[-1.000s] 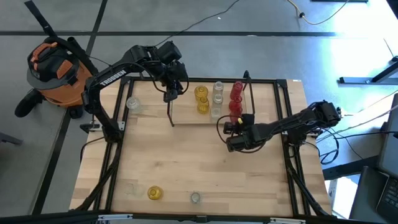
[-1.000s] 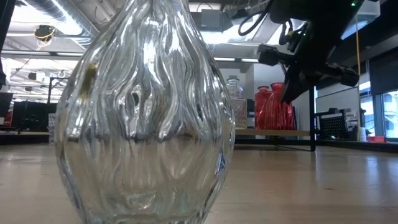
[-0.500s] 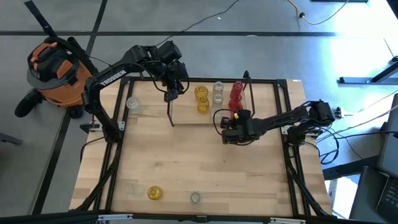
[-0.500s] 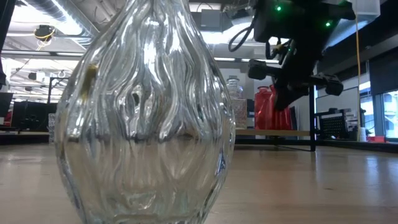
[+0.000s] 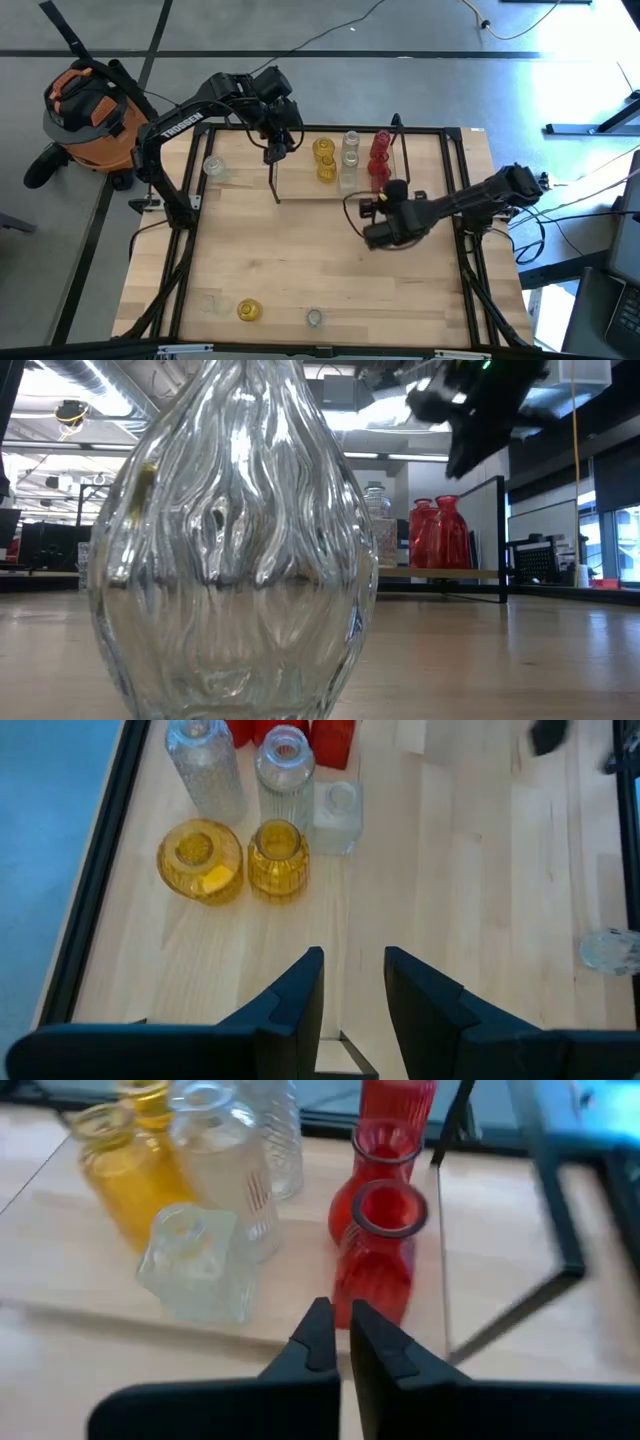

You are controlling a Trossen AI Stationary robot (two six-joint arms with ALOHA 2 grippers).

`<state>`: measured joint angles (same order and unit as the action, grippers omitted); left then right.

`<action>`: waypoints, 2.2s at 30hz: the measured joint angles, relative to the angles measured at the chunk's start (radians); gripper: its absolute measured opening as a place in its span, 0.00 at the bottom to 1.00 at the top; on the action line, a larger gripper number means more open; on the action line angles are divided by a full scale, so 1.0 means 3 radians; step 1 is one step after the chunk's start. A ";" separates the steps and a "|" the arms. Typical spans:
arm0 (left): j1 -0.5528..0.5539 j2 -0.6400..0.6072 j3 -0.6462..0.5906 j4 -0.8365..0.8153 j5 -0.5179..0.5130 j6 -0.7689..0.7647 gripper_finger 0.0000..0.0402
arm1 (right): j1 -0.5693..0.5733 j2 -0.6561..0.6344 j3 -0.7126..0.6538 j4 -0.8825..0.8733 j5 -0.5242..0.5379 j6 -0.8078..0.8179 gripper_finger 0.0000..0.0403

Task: Sort vases onto shelf
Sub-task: Adjust the shelf

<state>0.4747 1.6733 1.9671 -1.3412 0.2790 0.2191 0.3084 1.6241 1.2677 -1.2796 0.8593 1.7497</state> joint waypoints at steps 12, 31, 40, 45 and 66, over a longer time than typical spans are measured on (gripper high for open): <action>0.0000 0.0000 0.0000 0.0050 0.0004 0.0001 0.25 | 0.0457 0.0004 -0.0058 -0.0712 -0.0347 0.1109 0.22; -0.0003 0.0000 -0.0001 0.0035 0.0121 0.0003 0.25 | 0.0000 -0.0436 -0.1076 0.0245 -0.0113 0.0977 0.56; -0.0003 0.0000 -0.0001 0.0002 0.0123 0.0004 0.25 | -0.0480 -0.0514 -0.1117 0.0585 -0.0284 -0.0038 0.43; 0.0000 0.0000 -0.0001 -0.0034 0.0123 0.0004 0.25 | -0.0688 -0.0514 -0.1117 0.0584 -0.0277 -0.0158 0.40; -0.0038 0.0000 -0.0001 -0.0030 0.0122 0.0001 0.25 | -0.0765 -0.0516 -0.1116 0.0638 -0.0545 -0.0304 0.05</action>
<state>0.4633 1.6733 1.9667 -1.3502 0.3157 0.2195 0.0788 1.4693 0.9329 -1.0881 0.6957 1.6586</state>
